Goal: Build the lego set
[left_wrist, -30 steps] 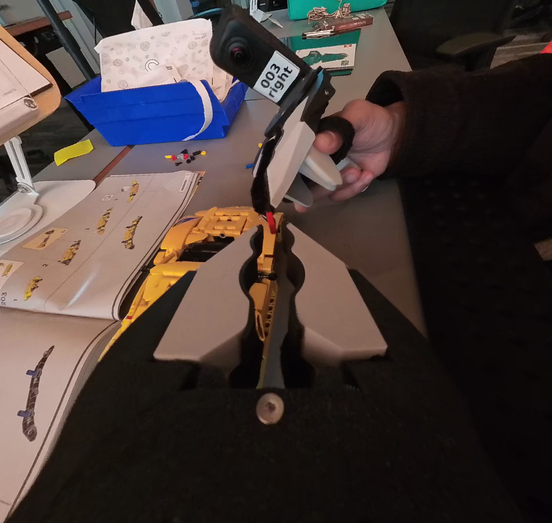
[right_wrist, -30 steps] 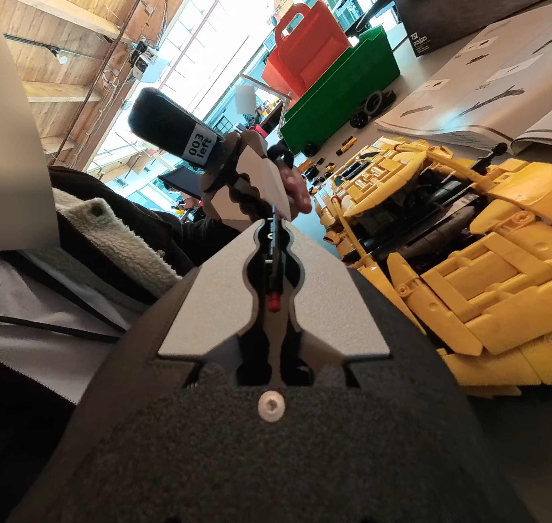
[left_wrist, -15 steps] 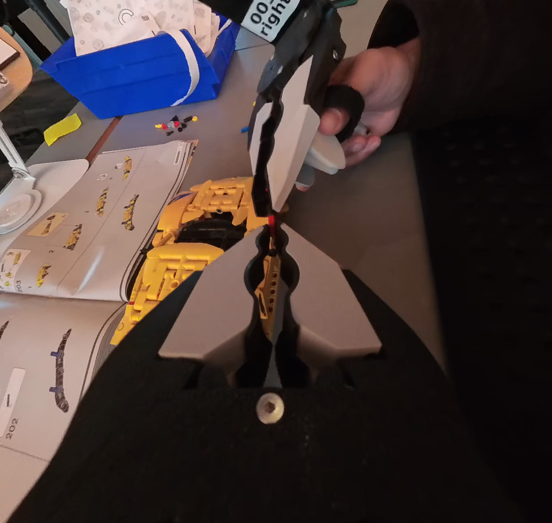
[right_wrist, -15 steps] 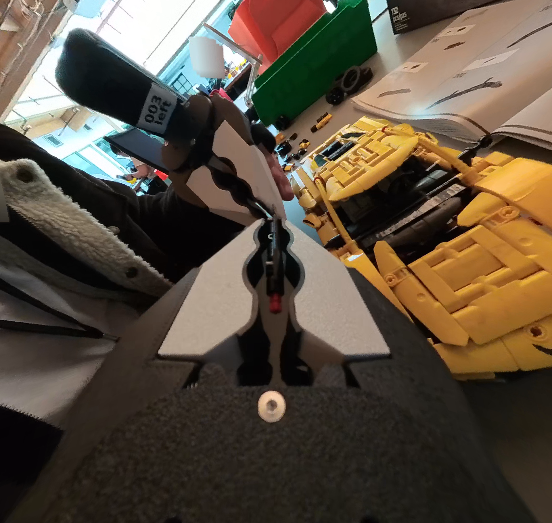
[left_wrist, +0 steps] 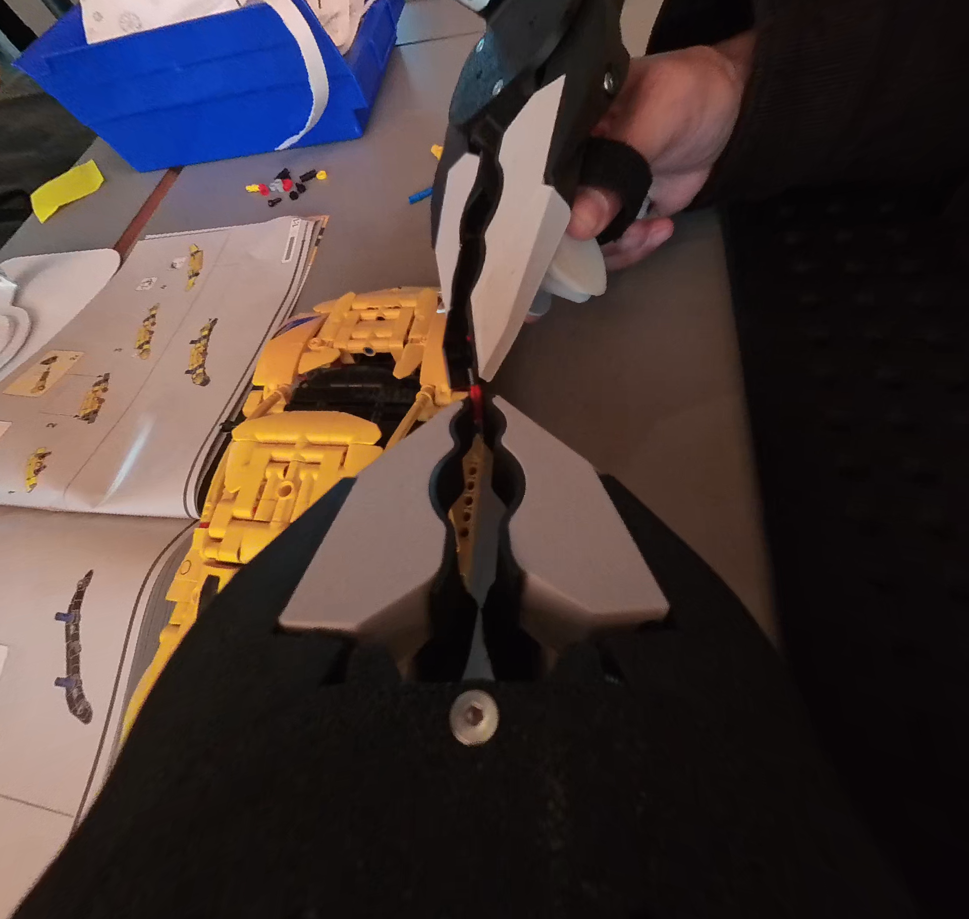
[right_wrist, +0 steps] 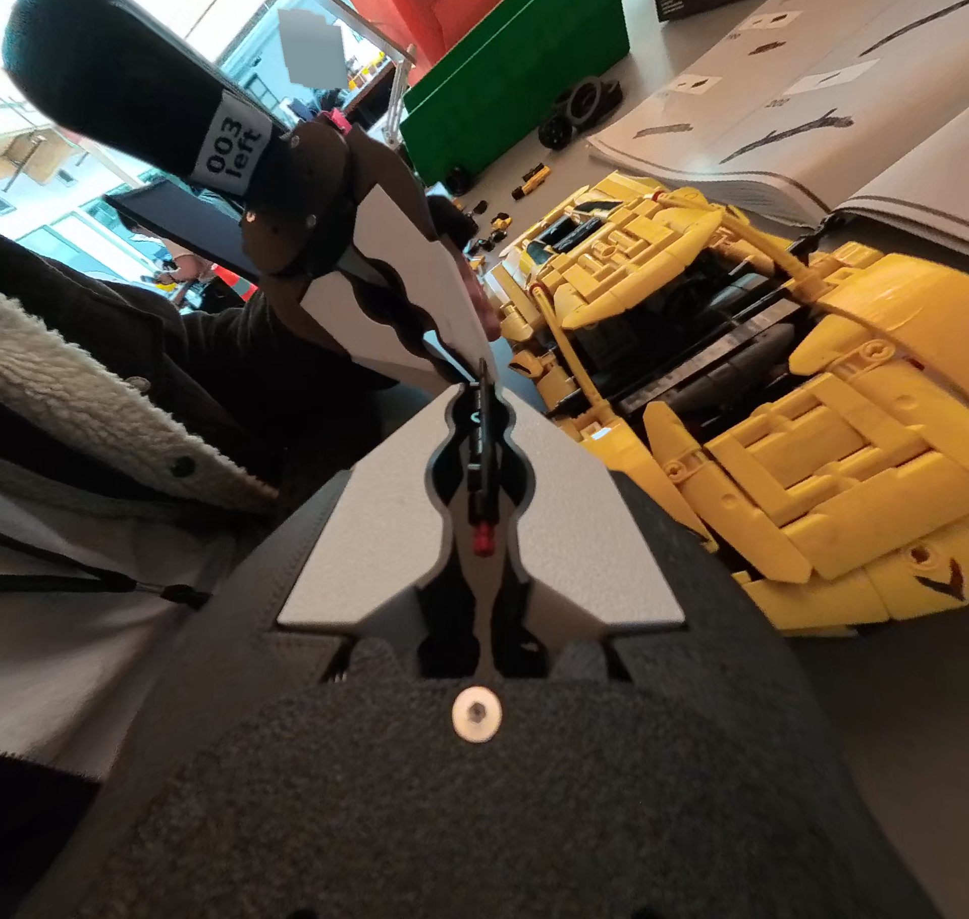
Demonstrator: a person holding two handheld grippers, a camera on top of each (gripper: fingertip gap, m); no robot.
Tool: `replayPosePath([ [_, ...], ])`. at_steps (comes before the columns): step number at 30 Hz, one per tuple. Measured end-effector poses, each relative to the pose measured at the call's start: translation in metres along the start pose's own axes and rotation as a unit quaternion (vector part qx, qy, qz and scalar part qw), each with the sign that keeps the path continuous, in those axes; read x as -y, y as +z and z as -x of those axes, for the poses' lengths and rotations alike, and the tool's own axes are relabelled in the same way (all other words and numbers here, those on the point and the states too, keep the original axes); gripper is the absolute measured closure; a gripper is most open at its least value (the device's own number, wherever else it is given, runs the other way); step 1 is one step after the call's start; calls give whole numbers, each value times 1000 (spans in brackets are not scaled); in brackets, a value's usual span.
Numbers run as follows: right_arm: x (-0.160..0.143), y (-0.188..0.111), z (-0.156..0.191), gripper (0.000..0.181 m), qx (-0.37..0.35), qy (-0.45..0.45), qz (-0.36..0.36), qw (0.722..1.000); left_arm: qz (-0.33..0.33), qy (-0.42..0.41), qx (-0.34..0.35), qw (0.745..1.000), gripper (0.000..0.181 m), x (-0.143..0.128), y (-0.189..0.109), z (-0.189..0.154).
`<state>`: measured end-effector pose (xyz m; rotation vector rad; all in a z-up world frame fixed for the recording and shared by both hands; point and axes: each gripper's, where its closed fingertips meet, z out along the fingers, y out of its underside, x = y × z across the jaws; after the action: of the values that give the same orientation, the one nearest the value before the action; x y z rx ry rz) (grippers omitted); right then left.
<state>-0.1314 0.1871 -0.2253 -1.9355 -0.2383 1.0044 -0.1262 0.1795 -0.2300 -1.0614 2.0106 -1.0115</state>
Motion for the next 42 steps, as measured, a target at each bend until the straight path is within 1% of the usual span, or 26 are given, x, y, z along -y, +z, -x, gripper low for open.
replayPosePath([
  [3,1,-1,2,174,13,12,-5,1000,-12,-4,-6,1000,181,4,-1,-2],
  [6,-1,4,0,174,-3,1,4,1000,-3,-6,0,1000,181,1,1,0],
  [7,2,3,1,174,-3,2,-7,1000,-11,-8,3,1000,181,4,-1,2],
  [9,9,0,8,174,30,21,-30,999,-36,-20,-7,999,181,11,-6,1],
  [11,12,-1,7,174,24,11,-38,999,-45,-20,4,999,180,14,-6,4],
  [12,16,-4,9,174,37,26,-49,998,-60,-27,5,998,179,18,-7,5],
  [14,24,-10,14,175,90,78,-75,990,-88,-36,8,995,178,27,-10,6],
  [17,18,-7,9,175,64,61,-60,994,-65,-8,23,998,178,19,-7,6],
  [19,20,-9,10,175,72,69,-65,993,-68,-9,23,997,178,21,-7,5],
  [22,16,-8,8,175,62,64,-55,995,-48,6,26,998,179,15,-6,4],
  [27,16,-7,6,175,55,67,-56,995,-21,58,67,996,180,14,-4,7],
  [34,11,-6,6,174,56,71,-41,995,-8,78,71,994,181,12,-2,3],
  [38,13,-6,6,174,53,70,-43,995,-12,61,64,996,181,13,-2,5],
  [40,10,-3,2,174,40,66,-35,996,-6,50,59,997,181,8,-1,5],
  [42,14,-4,2,175,44,71,-45,996,-22,30,57,998,180,10,-1,8],
])
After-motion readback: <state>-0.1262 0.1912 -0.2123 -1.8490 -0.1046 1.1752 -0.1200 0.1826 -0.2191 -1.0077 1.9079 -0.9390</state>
